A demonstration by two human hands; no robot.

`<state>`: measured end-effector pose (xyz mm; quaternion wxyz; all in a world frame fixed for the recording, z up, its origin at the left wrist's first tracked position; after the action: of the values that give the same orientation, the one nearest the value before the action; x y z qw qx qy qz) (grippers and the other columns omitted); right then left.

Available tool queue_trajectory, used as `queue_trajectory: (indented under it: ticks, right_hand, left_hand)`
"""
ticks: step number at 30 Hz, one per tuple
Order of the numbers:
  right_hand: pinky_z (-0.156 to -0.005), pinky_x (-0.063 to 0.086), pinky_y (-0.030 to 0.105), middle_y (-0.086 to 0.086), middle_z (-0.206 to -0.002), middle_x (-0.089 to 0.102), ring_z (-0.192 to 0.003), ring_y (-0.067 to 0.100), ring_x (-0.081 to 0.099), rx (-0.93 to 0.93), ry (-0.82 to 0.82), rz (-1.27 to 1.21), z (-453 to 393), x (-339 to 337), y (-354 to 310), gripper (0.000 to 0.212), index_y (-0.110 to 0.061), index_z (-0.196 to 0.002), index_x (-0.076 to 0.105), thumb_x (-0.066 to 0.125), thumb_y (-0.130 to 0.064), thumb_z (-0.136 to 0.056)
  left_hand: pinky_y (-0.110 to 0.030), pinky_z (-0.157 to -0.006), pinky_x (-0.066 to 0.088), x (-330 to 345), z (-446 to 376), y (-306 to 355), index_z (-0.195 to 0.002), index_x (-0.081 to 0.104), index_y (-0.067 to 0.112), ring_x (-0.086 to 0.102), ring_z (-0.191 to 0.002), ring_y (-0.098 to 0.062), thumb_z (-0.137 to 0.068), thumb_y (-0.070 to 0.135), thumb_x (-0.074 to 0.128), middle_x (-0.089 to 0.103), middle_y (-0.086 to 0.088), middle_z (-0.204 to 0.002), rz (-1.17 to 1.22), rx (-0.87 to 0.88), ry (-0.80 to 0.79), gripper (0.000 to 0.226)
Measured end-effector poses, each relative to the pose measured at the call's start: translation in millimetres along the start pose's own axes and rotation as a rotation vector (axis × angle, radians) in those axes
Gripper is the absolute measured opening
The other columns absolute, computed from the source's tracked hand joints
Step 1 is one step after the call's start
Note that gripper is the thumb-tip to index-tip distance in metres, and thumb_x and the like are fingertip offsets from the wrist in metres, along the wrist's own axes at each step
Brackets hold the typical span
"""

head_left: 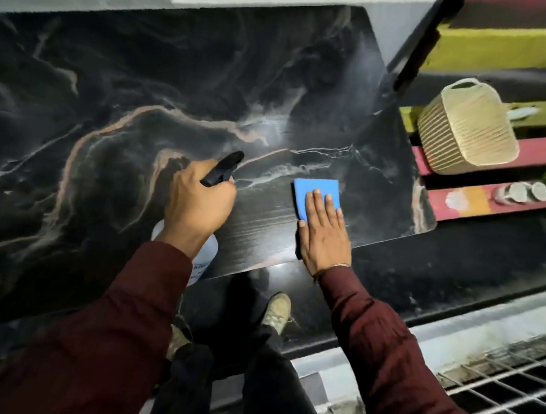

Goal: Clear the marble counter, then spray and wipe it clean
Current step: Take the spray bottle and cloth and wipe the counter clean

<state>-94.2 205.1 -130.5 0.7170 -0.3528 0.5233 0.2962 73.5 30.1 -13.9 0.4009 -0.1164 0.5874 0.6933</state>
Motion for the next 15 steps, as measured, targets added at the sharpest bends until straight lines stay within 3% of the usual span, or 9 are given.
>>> queue_trajectory:
  ticks: [3,7,9,12,15]
  right_hand:
    - [-0.119,0.012,0.041,0.003,-0.16,0.014,-0.148,0.024,0.01,0.083,0.011,0.008,-9.6,-12.1,62.3,0.06,-0.014,-0.152,0.018,0.014,-0.038,-0.097]
    - [-0.117,0.018,0.045,0.007,-0.159,0.019,-0.146,0.028,0.015,0.258,0.058,0.01,-19.8,-32.6,145.9,0.062,-0.011,-0.151,0.02,0.014,-0.038,-0.096]
    - [-0.117,0.017,0.046,0.011,-0.158,0.02,-0.146,0.03,0.016,0.335,0.079,-0.019,-24.0,-40.9,169.9,0.058,-0.009,-0.151,0.019,0.021,-0.034,-0.098]
    - [-0.117,0.012,0.047,0.01,-0.159,0.015,-0.146,0.031,0.012,0.448,0.119,-0.05,-32.3,-42.5,171.0,0.056,-0.011,-0.152,0.017,0.03,-0.029,-0.1]
    - [-0.116,0.009,0.049,0.013,-0.159,0.013,-0.146,0.035,0.01,0.582,0.131,-0.116,-46.8,-39.5,152.3,0.059,-0.008,-0.152,0.016,0.033,-0.028,-0.099]
  left_hand:
    - [-0.053,-0.067,0.057,36.5,0.9,27.9,-0.084,0.069,0.004,0.067,-0.071,-0.041,-0.087,0.023,0.061,0.069,-0.021,-0.076,0.001,0.038,-0.025,0.021]
    - [-0.038,-0.06,0.042,77.0,6.3,63.1,-0.078,0.063,0.005,0.057,-0.066,-0.03,-0.088,0.019,0.062,0.064,-0.014,-0.07,0.0,0.084,-0.055,0.017]
    - [-0.036,-0.058,0.038,88.4,10.1,78.3,-0.074,0.059,0.005,0.056,-0.067,-0.033,-0.089,0.018,0.062,0.063,-0.013,-0.068,-0.007,0.108,-0.063,0.02]
    - [-0.036,-0.056,0.033,94.2,12.0,89.4,-0.069,0.054,0.007,0.052,-0.065,-0.03,-0.088,0.017,0.064,0.056,-0.008,-0.064,0.014,0.118,-0.077,0.023]
    - [-0.039,-0.056,0.042,83.2,5.0,87.8,-0.069,0.053,0.008,0.056,-0.062,-0.031,-0.085,0.024,0.062,0.056,-0.005,-0.061,0.049,0.112,-0.071,0.024]
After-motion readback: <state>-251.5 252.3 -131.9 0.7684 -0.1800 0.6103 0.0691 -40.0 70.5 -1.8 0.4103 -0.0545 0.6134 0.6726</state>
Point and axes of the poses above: each hand's wrist, its own z-axis away from the middle knuckle, its own x-axis out of the palm, y = z × x, the point moved 6 cm from there along -z, towards the middle knuckle
